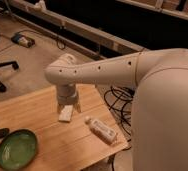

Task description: Push the eraser across the table

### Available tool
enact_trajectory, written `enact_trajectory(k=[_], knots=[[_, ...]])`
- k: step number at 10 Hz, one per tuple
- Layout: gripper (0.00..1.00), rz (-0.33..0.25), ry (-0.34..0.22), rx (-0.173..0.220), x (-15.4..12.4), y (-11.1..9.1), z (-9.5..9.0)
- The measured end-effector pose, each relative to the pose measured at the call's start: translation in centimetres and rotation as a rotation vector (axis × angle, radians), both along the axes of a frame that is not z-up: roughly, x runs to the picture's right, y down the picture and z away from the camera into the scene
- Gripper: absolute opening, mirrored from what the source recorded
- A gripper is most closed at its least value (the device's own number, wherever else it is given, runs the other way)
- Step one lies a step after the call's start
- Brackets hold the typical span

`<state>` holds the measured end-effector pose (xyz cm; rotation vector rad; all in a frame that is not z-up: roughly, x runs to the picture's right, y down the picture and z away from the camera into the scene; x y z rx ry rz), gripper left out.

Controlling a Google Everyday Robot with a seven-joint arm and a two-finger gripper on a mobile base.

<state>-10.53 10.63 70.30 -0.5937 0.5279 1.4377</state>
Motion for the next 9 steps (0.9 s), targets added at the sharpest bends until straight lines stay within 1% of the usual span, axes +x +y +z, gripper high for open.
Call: enact_trajectory(k=[9], knots=[[0.65, 0.004, -0.005, -0.001, 0.18, 0.01, 0.13]])
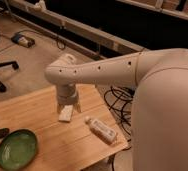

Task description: Push the eraser across the table

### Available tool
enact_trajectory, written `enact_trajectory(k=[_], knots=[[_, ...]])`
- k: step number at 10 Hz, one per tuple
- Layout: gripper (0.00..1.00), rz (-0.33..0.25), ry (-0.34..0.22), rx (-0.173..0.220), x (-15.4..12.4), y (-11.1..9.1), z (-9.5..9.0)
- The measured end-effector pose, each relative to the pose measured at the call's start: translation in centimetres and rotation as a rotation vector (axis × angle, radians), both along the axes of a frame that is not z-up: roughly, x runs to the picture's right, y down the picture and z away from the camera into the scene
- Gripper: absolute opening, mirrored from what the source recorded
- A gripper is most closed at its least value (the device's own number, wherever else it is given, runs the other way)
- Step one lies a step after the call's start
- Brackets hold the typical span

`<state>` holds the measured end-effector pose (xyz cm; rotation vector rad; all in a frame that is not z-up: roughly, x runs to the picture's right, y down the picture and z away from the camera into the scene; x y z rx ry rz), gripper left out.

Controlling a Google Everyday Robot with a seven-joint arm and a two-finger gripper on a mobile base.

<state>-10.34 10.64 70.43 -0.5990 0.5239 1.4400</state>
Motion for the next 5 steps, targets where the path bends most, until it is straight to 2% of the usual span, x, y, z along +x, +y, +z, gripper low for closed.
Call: enact_trajectory(k=[3, 5], knots=[[0.65, 0.031, 0.001, -0.011, 4.4, 0.1, 2.0], [0.65, 0.046, -0.006, -0.017, 5.6, 0.2, 2.9]])
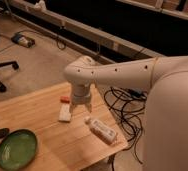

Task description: Push the eraser across the table

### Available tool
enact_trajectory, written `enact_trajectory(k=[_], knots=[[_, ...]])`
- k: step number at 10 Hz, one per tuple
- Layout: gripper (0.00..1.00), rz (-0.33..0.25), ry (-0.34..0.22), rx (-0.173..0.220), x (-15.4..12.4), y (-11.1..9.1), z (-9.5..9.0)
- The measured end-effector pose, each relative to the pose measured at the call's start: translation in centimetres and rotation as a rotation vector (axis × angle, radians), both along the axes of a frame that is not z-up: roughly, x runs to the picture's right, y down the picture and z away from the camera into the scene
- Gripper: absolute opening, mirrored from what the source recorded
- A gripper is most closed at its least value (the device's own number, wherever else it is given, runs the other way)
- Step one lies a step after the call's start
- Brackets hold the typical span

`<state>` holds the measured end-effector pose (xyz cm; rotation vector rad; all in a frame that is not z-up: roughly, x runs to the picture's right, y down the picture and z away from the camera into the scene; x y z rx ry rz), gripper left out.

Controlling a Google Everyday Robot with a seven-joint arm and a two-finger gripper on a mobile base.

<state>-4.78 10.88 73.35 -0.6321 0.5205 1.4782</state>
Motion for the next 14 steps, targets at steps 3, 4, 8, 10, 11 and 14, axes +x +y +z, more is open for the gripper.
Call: enact_trajectory(k=[3, 4, 8, 10, 11, 14], knots=[[0.65, 0.015, 0.010, -0.008, 5.0, 1.1, 2.2], [0.65, 0.012, 0.010, -0.010, 6.7, 1.8, 2.3], [0.65, -0.022, -0.007, -0.016, 6.5, 2.5, 2.6], [0.65, -0.104, -0.050, -0.023, 3.1, 2.6, 1.9], [0.65, -0.142, -0.070, -0.024, 1.2, 2.5, 1.7], [0.65, -0.298, -0.148, -0.033, -6.4, 2.5, 1.1]])
